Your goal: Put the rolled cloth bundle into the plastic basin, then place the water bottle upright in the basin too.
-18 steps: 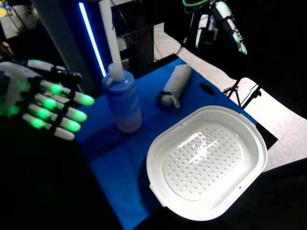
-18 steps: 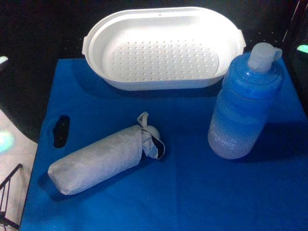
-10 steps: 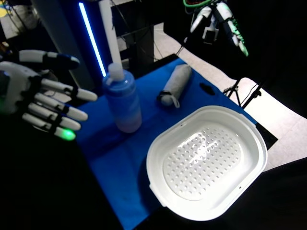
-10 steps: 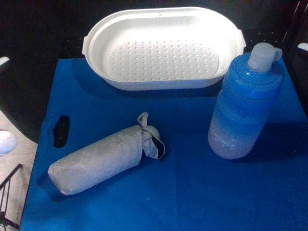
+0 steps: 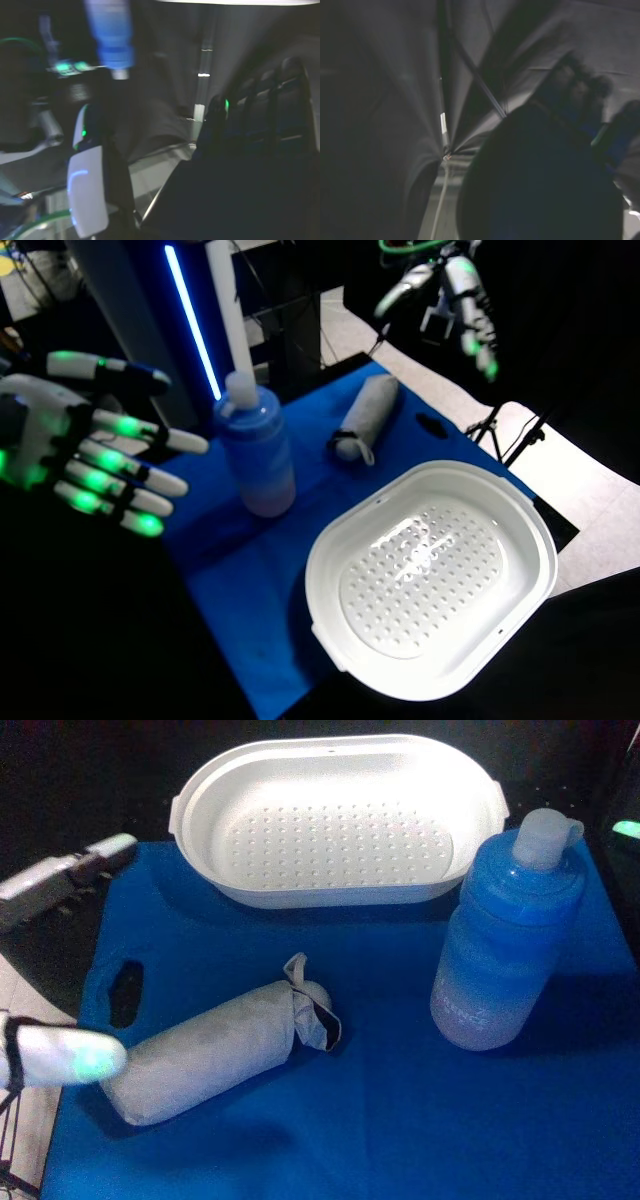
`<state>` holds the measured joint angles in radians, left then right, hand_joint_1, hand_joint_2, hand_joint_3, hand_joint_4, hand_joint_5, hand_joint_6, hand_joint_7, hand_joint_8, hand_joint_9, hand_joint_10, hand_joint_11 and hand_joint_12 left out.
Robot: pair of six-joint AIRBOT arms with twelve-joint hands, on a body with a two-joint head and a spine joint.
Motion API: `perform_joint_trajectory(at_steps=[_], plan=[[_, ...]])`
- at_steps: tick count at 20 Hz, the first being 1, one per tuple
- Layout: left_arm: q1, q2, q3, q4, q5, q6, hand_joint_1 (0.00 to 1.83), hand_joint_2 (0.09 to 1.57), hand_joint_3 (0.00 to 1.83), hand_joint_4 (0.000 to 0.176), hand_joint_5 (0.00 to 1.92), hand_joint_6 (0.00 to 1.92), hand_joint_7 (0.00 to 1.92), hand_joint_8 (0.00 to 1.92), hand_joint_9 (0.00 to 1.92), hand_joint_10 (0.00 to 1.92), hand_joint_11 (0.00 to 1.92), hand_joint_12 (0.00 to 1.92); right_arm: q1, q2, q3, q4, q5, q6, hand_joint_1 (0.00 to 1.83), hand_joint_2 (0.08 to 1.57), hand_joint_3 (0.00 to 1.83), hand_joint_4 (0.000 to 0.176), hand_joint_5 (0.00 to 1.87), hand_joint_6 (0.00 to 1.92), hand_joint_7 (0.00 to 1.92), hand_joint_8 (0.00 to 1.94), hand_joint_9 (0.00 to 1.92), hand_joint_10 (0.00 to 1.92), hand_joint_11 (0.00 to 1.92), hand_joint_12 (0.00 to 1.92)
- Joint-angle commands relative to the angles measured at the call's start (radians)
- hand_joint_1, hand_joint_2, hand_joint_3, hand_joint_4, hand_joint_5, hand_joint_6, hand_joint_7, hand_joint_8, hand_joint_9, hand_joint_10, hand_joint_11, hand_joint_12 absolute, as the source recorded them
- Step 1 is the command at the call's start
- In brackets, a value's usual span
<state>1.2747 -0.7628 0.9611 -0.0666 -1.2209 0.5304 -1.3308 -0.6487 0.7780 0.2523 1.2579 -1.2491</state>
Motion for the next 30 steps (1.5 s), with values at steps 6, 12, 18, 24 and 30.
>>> perform_joint_trajectory(at_steps=[6,12,18,24,30], plan=[[-0.145,0.001,0.012,0.151,0.058,-0.007,0.68,0.76,0.00,0.176,0.06,0.00,0.10,0.01,0.14,0.01,0.19,0.02,0.010,0.003,0.006,0.005,0.107,0.008,0.08,1.26,0.00,0.176,0.21,0.00,0.11,0.00,0.07,0.00,0.10,0.01],[-0.338,-0.042,0.065,0.397,0.326,-0.065,0.74,0.78,0.00,0.176,0.07,0.00,0.14,0.00,0.22,0.00,0.00,0.98,0.010,0.005,0.007,0.005,0.103,0.008,0.09,1.25,0.00,0.176,0.21,0.00,0.10,0.00,0.05,0.00,0.05,0.00],[-0.435,-0.086,0.089,0.545,0.517,-0.065,0.70,0.82,0.00,0.176,0.16,0.00,0.21,0.01,0.28,0.01,0.00,1.10,0.010,0.006,0.006,0.004,0.103,0.008,0.11,1.25,0.00,0.176,0.24,0.00,0.14,0.00,0.08,0.01,0.11,0.03],[-0.441,-0.127,0.107,0.598,0.618,-0.064,0.69,0.86,0.00,0.176,0.15,0.00,0.23,0.00,0.31,0.01,0.00,1.23,0.010,0.008,0.006,0.004,0.103,0.009,0.12,1.26,0.00,0.176,0.27,0.01,0.13,0.00,0.05,0.00,0.00,0.00],[-0.440,-0.157,0.132,0.613,0.683,-0.063,0.75,0.90,0.01,0.176,0.19,0.00,0.37,0.02,0.43,0.04,0.00,1.47,0.010,0.006,0.006,0.003,0.103,0.010,0.15,1.27,0.00,0.176,0.27,0.00,0.15,0.00,0.10,0.00,0.09,0.02]])
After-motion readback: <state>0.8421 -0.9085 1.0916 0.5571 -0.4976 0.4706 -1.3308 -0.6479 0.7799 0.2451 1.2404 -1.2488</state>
